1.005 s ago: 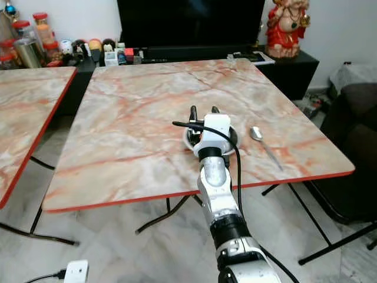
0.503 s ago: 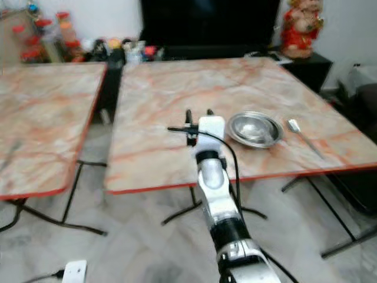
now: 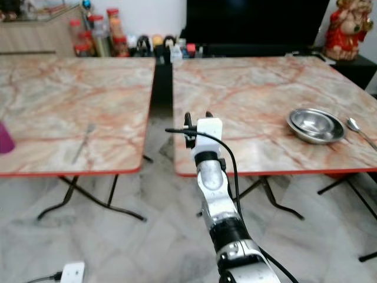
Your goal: Setting the table
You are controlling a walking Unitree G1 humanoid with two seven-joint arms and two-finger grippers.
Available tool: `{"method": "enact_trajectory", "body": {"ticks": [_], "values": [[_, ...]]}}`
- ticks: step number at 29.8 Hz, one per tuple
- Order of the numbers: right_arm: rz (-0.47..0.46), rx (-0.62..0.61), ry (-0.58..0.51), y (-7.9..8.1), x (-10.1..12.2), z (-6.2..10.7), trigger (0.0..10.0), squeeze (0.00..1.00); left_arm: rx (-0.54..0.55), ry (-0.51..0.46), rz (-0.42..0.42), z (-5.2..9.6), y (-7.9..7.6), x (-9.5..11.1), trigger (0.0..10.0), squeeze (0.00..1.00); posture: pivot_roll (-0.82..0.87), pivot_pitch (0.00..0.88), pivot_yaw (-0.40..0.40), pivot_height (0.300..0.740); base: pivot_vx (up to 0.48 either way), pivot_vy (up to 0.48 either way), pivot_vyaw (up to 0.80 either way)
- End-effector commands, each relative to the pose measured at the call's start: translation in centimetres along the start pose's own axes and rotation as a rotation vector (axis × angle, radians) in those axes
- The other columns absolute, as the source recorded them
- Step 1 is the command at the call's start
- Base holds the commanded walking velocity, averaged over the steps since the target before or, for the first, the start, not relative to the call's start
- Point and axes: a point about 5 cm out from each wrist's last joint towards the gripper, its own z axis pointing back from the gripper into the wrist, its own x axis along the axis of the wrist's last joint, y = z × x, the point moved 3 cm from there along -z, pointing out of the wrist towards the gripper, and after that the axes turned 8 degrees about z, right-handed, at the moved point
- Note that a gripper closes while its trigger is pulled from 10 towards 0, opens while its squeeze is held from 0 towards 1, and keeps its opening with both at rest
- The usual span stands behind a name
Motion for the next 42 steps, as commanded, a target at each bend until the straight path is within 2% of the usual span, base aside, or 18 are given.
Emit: {"method": "enact_trajectory", "body": {"ticks": [1, 4, 5, 8, 9, 10, 12, 17, 23, 33, 42], "values": [[0.016, 0.003, -0.021, -0.2, 0.7, -0.4, 10.0, 0.00, -0.001, -0.001, 0.002, 0.0, -0.1, 0.1, 10.0, 0.00, 0.09, 0.000, -0.010, 0.714, 0.000, 0.382, 0.00], [0.014, 0.006, -0.021, -0.1, 0.7, -0.4, 10.0, 0.00, 0.006, -0.010, -0.005, 0.0, 0.1, 0.3, 10.0, 0.00, 0.09, 0.000, -0.009, 0.714, 0.000, 0.345, 0.00], [0.011, 0.012, -0.020, 0.1, 0.6, -0.3, 10.0, 0.00, 0.013, -0.063, -0.001, -0.1, 0.3, 1.6, 10.0, 0.00, 0.09, 0.000, -0.007, 0.714, 0.000, 0.274, 0.00], [0.010, 0.014, -0.018, 0.2, 0.6, -0.3, 10.0, 0.00, 0.014, -0.106, 0.003, -0.2, 0.4, 2.7, 10.0, 0.00, 0.10, 0.000, -0.013, 0.714, 0.000, 0.277, 0.00], [0.010, 0.017, -0.016, 0.2, 0.5, -0.3, 10.0, 0.00, 0.019, -0.133, -0.007, -0.3, 0.5, 3.7, 10.0, 0.00, 0.10, 0.000, -0.015, 0.714, 0.000, 0.296, 0.00], [0.010, 0.017, -0.016, 0.2, 0.5, -0.3, 10.0, 0.00, 0.019, -0.133, -0.007, -0.3, 0.5, 3.7, 10.0, 0.00, 0.10, 0.000, -0.015, 0.714, 0.000, 0.296, 0.00], [0.013, 0.020, -0.014, 0.1, 0.5, -0.4, 10.0, 0.00, 0.027, -0.188, 0.005, -0.4, 0.8, 5.5, 10.0, 0.00, 0.10, 0.000, -0.020, 0.714, 0.000, 0.298, 0.00], [0.014, 0.014, -0.007, 0.0, 0.4, -0.4, 10.0, 0.00, 0.022, -0.240, 0.013, -0.4, 0.6, 6.9, 10.0, 0.00, 0.10, 0.000, -0.018, 0.714, 0.000, 0.297, 0.00], [0.014, 0.000, 0.008, -0.3, -0.1, -0.1, 10.0, 0.00, 0.013, -0.236, -0.003, -0.4, 0.0, 6.5, 10.0, 0.00, 0.09, 0.000, -0.011, 0.714, 0.000, 0.100, 0.00], [0.020, 0.003, 0.020, -0.5, -0.4, 0.0, 10.0, 0.00, 0.021, -0.206, 0.016, -0.4, 0.0, 5.5, 10.0, 0.00, 0.09, 0.000, -0.019, 0.714, 0.000, 0.000, 0.00], [0.007, 0.008, 0.021, -0.3, -0.2, -0.3, 10.0, 0.00, 0.025, -0.204, 0.016, -0.4, 0.2, 5.4, 10.0, 0.00, 0.09, 0.000, -0.016, 0.714, 0.000, 0.480, 0.00]]}}
